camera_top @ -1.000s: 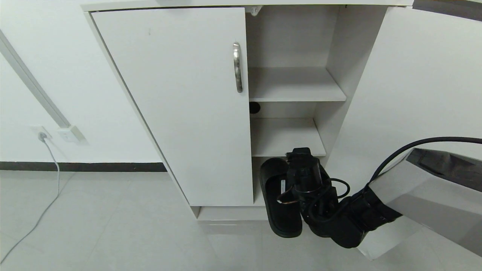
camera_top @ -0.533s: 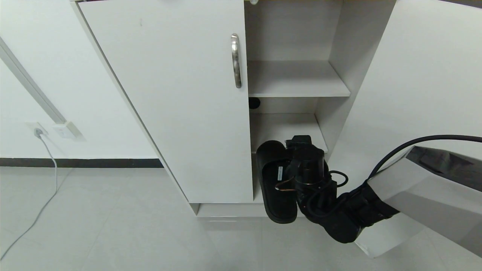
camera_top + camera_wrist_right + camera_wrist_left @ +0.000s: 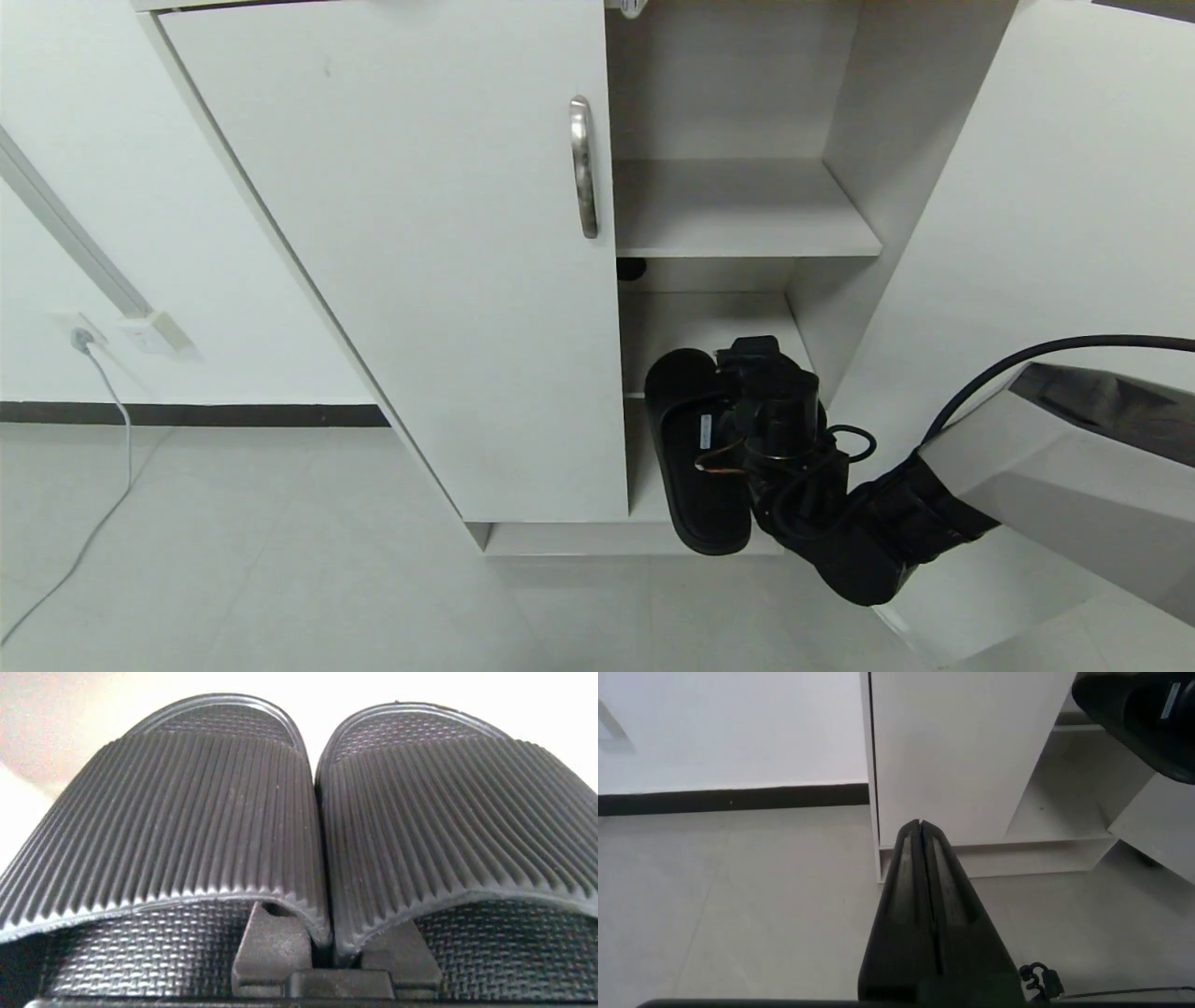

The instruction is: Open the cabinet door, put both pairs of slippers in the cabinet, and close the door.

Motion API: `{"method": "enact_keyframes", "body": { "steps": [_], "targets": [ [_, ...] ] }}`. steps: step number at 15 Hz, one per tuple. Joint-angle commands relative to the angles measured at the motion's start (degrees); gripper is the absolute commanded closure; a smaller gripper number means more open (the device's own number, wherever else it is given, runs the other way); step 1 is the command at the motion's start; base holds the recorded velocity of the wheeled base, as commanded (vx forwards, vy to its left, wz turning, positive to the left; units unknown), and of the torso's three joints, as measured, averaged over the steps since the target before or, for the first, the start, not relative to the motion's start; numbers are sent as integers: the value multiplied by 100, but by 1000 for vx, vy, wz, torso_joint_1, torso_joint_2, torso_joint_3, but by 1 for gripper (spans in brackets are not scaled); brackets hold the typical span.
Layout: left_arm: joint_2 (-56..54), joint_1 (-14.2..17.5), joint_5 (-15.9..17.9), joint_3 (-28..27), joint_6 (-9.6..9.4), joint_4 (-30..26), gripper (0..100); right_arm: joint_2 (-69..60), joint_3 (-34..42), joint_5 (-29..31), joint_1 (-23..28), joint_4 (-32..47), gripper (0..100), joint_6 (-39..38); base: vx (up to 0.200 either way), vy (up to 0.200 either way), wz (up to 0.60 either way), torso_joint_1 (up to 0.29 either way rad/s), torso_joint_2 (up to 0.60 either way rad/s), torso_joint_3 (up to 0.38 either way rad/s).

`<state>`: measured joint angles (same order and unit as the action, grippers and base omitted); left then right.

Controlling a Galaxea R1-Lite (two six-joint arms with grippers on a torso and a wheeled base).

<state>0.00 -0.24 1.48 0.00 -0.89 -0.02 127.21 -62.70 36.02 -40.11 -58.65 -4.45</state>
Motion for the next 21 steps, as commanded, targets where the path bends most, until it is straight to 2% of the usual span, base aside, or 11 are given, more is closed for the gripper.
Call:
{"method": "enact_keyframes", "body": {
  "steps": [1,3,8,12,21],
  "targets": [
    [9,7,2,0,1,2,100,76,-23,1,29,-6,100,-3,200,0,0,2,-2,2],
    [9,7,2,0,1,2,100,120,-23,-8,56,-6,100,-3,200,0,0,2,2,0],
    [9,7,-7,0,1,2,100,472,-252,-16,152,-164,100,-38,0,0,0,0,0,0],
    [9,7,-33,0,10,2,100,885,-1017,-34,319,-15,100,-3,0,0,0,0,0,0],
    [9,7,-33,0,10,2,100,1245,-2766,-131,680,1295,100,-3,0,0,0,0,0,0]
  ]
}}
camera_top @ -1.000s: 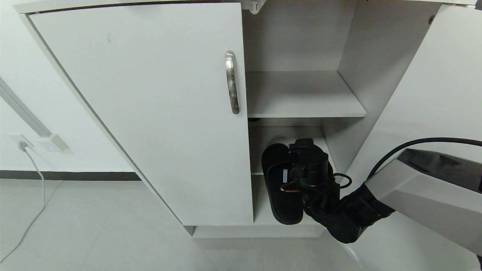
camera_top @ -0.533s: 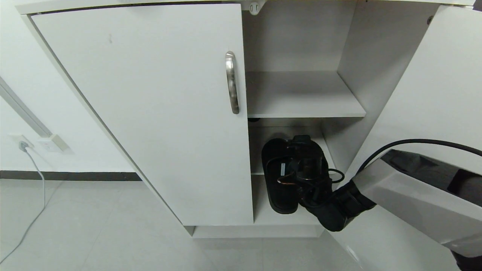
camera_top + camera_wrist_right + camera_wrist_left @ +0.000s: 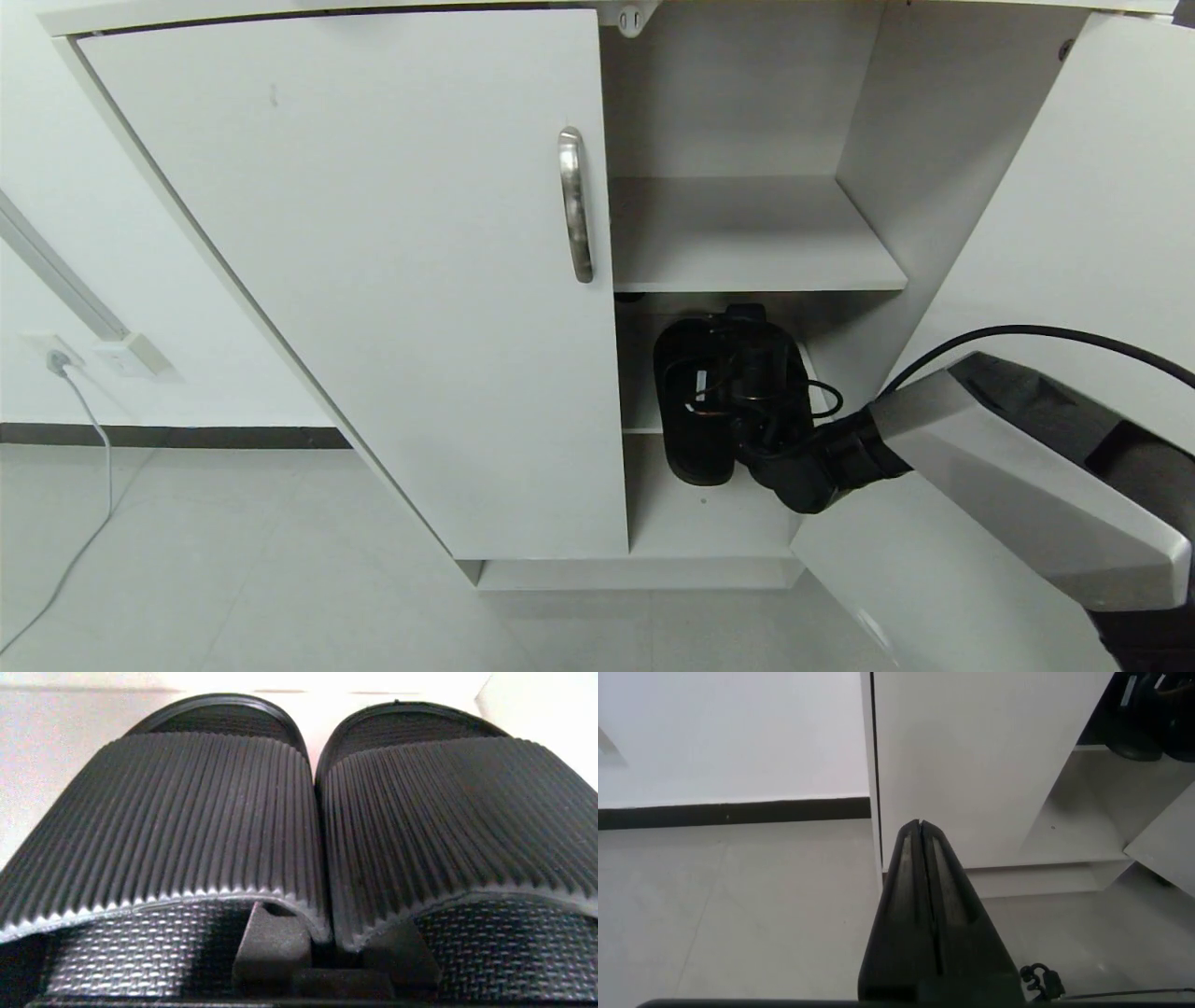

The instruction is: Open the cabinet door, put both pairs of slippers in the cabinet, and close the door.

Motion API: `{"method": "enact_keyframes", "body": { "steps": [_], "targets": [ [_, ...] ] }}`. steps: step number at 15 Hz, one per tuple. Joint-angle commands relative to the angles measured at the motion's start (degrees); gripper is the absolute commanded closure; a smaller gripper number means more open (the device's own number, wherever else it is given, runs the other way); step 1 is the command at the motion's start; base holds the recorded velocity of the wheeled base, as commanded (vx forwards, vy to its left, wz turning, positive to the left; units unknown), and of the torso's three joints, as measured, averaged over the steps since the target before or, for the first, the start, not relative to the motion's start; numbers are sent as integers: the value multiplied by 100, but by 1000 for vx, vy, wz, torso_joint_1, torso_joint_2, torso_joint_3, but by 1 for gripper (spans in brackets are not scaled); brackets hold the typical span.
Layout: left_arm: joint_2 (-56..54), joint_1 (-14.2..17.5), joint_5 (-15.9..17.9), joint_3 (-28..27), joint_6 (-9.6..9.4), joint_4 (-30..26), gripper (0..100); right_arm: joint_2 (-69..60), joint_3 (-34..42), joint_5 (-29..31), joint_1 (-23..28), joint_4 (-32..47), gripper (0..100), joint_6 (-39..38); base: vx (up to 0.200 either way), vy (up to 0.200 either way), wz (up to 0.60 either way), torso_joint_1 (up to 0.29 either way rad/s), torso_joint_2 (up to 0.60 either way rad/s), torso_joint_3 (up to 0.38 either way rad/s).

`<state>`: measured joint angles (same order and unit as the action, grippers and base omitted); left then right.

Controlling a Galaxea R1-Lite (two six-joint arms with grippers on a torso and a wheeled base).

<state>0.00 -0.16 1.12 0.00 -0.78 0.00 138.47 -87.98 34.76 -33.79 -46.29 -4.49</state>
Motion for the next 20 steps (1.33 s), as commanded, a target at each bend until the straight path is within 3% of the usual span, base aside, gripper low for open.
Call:
{"method": "enact_keyframes", "body": {
  "steps": [1,6,13,14,20],
  "targets": [
    [9,-2,2,0,-1,0,100,171,-334,-13,57,102,100,0,0,0,0,0,0,0],
    [9,-2,2,0,-1,0,100,496,-1055,-21,145,507,100,0,0,0,0,0,0,0],
    [9,-2,-7,0,-1,0,100,620,-1266,-171,162,735,100,0,0,0,0,0,0,0],
    [9,-2,2,0,-1,0,100,637,-1274,-171,162,744,0,0,0,0,0,0,0,0],
    [9,-2,2,0,-1,0,100,567,-1134,-153,118,691,0,-8,0,0,0,0,0,0]
  ]
}}
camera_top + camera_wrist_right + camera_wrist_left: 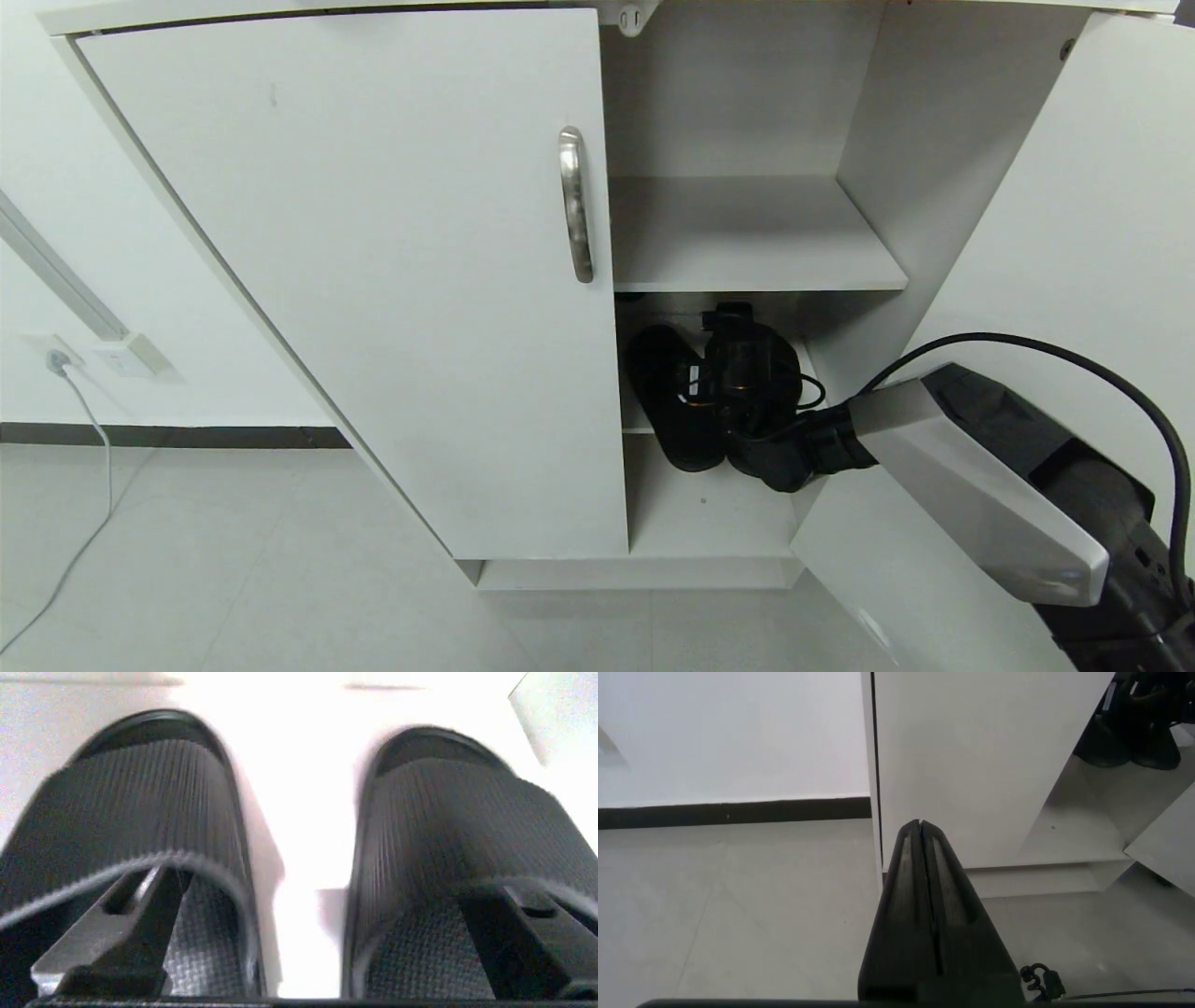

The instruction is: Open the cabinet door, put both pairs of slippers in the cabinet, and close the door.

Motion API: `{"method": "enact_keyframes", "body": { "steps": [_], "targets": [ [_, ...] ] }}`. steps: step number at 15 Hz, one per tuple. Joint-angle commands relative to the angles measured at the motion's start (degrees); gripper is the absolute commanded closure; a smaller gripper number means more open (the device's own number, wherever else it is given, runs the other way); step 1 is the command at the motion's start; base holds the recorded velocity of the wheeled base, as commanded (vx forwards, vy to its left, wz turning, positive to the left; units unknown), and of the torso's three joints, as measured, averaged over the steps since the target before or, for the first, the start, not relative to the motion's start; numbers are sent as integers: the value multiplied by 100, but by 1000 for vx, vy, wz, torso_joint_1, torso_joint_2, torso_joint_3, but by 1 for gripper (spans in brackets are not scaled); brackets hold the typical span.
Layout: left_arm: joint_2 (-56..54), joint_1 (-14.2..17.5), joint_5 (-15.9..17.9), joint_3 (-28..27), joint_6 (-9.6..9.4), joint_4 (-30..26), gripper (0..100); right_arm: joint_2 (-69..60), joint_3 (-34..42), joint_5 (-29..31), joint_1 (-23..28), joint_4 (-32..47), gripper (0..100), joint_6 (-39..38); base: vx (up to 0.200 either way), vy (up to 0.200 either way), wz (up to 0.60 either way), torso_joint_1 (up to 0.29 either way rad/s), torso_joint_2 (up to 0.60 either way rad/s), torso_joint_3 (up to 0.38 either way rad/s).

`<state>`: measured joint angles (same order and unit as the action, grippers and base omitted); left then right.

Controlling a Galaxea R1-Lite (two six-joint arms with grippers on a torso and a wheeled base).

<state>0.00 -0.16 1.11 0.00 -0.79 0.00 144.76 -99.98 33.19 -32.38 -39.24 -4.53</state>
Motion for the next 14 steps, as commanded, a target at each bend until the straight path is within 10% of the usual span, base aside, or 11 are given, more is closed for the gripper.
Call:
{"method": "enact_keyframes", "body": {
  "steps": [1,5,14],
  "targets": [
    [9,-2,3,0,0,0,100,-141,206,3,-67,-57,0,-4,0,0,0,0,0,0],
    [9,-2,-5,0,0,0,100,-475,822,38,-199,-303,0,-4,0,0,0,0,0,0],
    [9,-2,3,0,0,0,100,-2260,4838,99,-999,-2545,0,5,0,0,0,0,0,0]
  ]
}}
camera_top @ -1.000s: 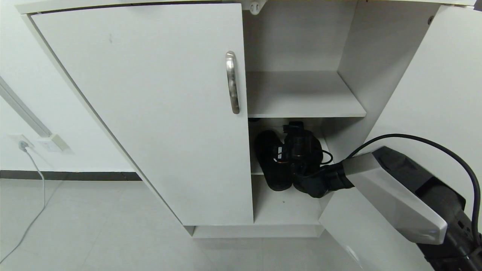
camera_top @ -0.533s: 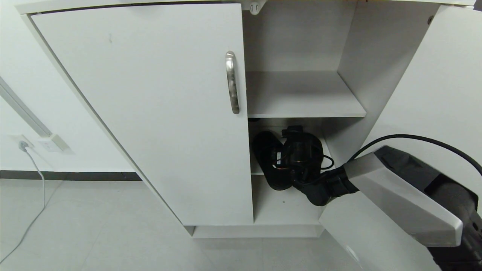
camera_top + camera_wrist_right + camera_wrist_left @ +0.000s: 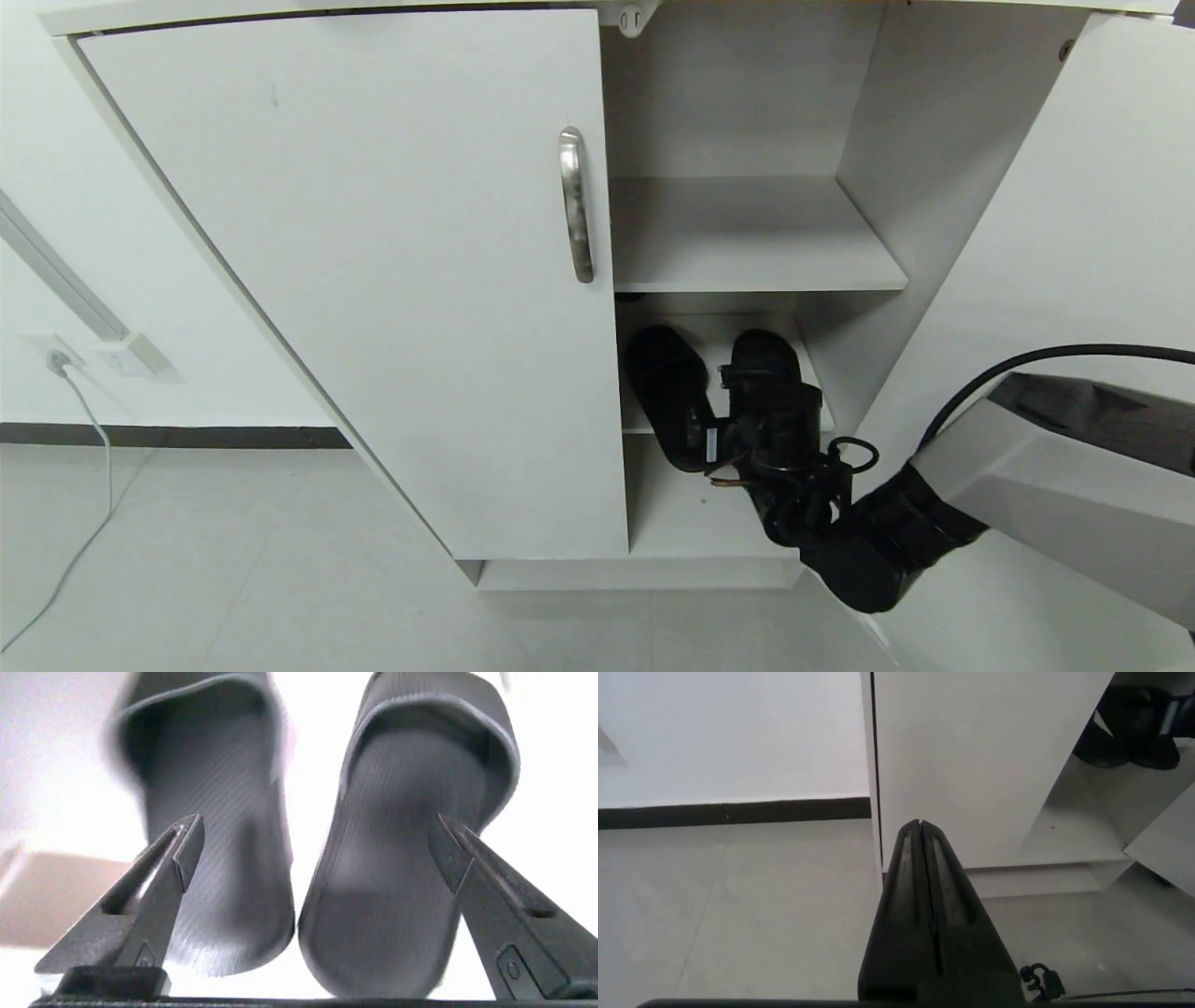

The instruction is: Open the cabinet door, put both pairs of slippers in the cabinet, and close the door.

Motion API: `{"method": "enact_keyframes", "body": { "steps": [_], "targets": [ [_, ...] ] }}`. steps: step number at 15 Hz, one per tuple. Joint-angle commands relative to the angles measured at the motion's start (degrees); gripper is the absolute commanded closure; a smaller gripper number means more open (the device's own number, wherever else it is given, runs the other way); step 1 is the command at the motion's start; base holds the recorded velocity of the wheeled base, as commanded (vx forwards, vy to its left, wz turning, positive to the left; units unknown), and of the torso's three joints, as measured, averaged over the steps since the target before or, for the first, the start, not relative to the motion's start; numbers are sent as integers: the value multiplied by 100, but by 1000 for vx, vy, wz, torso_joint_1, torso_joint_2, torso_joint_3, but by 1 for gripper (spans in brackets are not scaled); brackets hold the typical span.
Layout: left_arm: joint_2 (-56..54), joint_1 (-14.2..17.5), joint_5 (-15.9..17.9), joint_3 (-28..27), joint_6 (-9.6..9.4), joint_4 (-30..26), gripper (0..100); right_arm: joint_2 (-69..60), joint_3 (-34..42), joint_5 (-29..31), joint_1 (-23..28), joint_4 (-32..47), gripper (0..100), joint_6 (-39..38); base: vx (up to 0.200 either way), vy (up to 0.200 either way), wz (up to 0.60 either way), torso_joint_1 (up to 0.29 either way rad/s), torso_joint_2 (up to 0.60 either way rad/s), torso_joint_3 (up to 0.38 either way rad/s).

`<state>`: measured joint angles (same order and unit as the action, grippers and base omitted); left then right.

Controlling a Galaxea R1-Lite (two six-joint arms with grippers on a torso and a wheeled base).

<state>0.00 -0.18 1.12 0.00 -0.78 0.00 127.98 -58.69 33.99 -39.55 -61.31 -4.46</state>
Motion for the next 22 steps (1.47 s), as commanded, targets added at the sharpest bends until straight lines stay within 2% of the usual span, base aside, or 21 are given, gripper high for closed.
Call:
{"method": "enact_keyframes", "body": {
  "steps": [1,6,14,22],
  "targets": [
    [9,1,2,0,-1,0,100,-660,912,20,-370,-470,0,-2,-200,0,0,2,12,2],
    [9,1,2,0,8,0,100,-809,1184,29,-537,-690,0,7,-200,0,0,-1,3,1],
    [9,1,2,0,-1,0,100,-853,1175,20,-537,-690,0,130,0,0,0,0,0,0],
    [9,1,2,0,-1,0,100,-845,1219,20,-563,-681,0,139,0,0,0,5,3,182]
  ]
}}
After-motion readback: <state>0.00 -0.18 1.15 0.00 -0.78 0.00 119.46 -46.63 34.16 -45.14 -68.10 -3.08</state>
